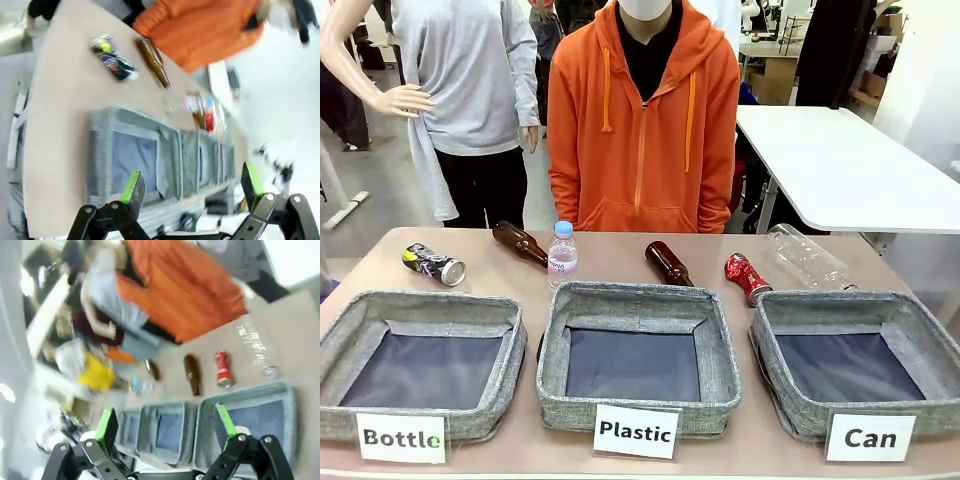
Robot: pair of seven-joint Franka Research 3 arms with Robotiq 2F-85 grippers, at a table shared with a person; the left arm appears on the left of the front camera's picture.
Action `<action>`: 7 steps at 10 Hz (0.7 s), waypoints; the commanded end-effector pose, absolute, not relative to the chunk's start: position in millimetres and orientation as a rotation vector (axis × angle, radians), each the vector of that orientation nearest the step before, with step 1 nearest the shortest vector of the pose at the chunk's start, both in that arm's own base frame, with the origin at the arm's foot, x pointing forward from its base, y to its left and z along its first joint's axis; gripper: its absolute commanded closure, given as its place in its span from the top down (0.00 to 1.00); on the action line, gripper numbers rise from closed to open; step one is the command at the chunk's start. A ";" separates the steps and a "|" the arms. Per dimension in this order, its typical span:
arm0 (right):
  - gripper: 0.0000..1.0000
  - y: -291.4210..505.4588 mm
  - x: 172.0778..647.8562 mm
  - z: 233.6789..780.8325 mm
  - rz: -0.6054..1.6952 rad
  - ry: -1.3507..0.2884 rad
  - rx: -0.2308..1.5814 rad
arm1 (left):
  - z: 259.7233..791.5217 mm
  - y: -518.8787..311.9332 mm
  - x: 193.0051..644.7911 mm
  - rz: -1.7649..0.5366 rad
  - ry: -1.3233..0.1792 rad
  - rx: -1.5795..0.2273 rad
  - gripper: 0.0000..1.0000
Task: Sort the can waste into the basket.
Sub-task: Pick up the can waste from the table and place it in the right Fabric basket.
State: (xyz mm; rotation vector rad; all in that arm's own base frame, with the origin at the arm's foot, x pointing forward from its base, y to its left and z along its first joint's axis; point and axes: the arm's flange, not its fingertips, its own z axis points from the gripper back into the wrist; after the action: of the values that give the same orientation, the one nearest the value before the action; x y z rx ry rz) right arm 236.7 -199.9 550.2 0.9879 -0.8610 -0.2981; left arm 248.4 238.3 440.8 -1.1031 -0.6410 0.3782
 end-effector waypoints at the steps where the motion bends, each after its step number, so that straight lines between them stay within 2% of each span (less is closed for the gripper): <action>1: 1.00 -164.0 210.6 447.6 -0.391 -0.886 1.055 | 371.0 183.6 245.2 0.522 -0.755 -1.228 1.00; 3: 1.00 -174.0 206.4 432.9 -0.491 -0.903 1.021 | 375.3 157.1 249.2 0.587 -0.807 -1.257 1.00; 4: 1.00 -249.4 229.4 502.0 -0.450 -0.865 1.037 | 393.5 266.2 251.3 0.587 -0.710 -1.205 1.00; 7: 1.00 -249.4 229.4 502.0 -0.450 -0.865 1.037 | 393.5 266.2 251.3 0.587 -0.710 -1.205 1.00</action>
State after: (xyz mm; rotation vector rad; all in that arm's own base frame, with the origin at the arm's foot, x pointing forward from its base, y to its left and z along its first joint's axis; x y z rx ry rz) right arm 231.6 -246.0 500.2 1.0384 -0.8436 -0.4730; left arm 254.0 264.9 389.4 -1.2246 -0.6975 0.6244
